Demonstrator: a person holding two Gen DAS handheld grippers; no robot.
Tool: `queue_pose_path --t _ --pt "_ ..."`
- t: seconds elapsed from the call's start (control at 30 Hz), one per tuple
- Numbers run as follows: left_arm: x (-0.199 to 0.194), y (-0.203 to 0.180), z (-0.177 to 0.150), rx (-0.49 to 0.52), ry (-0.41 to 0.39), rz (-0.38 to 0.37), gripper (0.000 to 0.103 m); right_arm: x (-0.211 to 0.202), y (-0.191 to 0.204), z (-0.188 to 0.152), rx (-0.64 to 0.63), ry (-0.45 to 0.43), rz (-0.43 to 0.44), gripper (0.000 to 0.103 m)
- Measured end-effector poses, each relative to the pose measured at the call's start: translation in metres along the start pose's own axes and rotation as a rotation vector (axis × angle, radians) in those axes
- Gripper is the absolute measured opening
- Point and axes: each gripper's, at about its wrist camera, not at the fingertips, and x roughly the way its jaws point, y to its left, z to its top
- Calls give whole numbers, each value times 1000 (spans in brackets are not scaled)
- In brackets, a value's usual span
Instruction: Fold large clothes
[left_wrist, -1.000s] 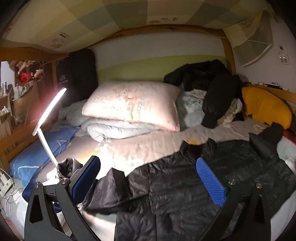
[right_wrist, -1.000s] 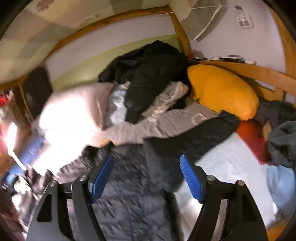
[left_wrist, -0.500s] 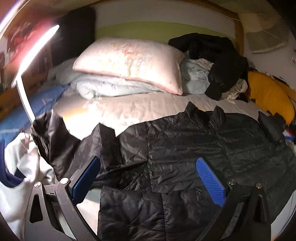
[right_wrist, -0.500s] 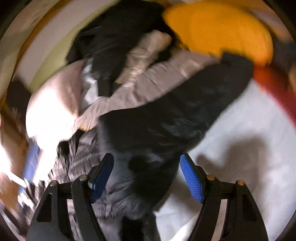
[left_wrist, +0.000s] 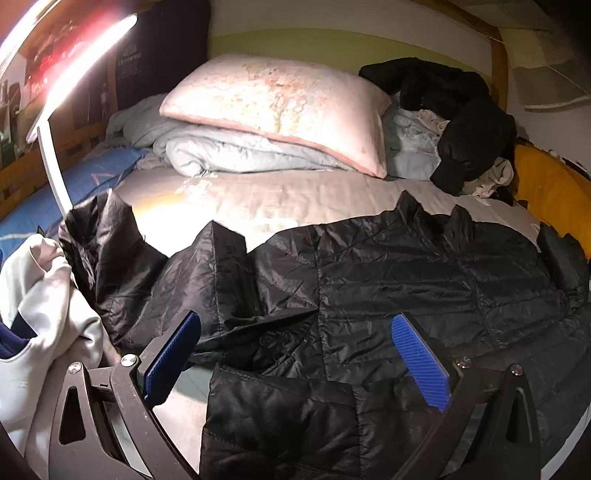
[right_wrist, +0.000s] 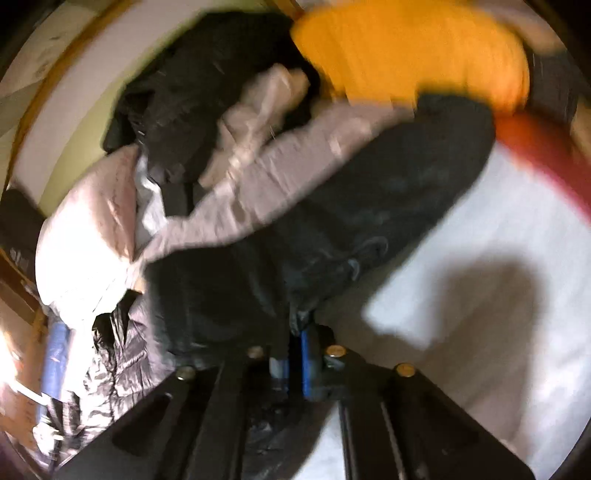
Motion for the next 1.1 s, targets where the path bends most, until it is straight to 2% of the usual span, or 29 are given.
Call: queue_pose_path --t 0.1,0.23,0.33,0.47,0.67,0.77,0.8,0.83,0.87,0.93,1.03,1.1 --pt "-10 -7 1 21 -22 -18 103 -25 23 2 -58 -76 58 2" --pt "-22 -15 3 36 -49 -43 103 -51 68 -14 -185 -76 131 2" --pt "-25 -19 3 41 -53 -59 103 -52 99 -33 -276 -17 170 2" --pt "-26 -22 3 57 -57 -57 103 -34 138 -72 -404 102 179 2" --pt "-26 -23 1 51 -50 -64 103 -10 159 -113 -474 226 208 4" --pt "-23 -22 1 50 -41 -63 103 -12 165 -128 -553 236 172 4" --pt "-22 -22 1 50 -38 -64 103 -14 167 -128 -570 224 161 6" --pt "-22 -22 1 50 -38 -65 103 -19 167 -126 -573 217 162 13" --pt "-23 -21 1 50 -39 -66 103 -24 165 -123 -554 214 164 28" --pt "-23 -21 0 53 -42 -65 103 -31 157 -114 -447 226 171 48" --pt "-23 -22 0 57 -44 -60 103 -40 146 -105 -290 266 199 48" --pt "-21 -23 0 59 -40 -57 103 -50 143 -101 -276 228 168 50"
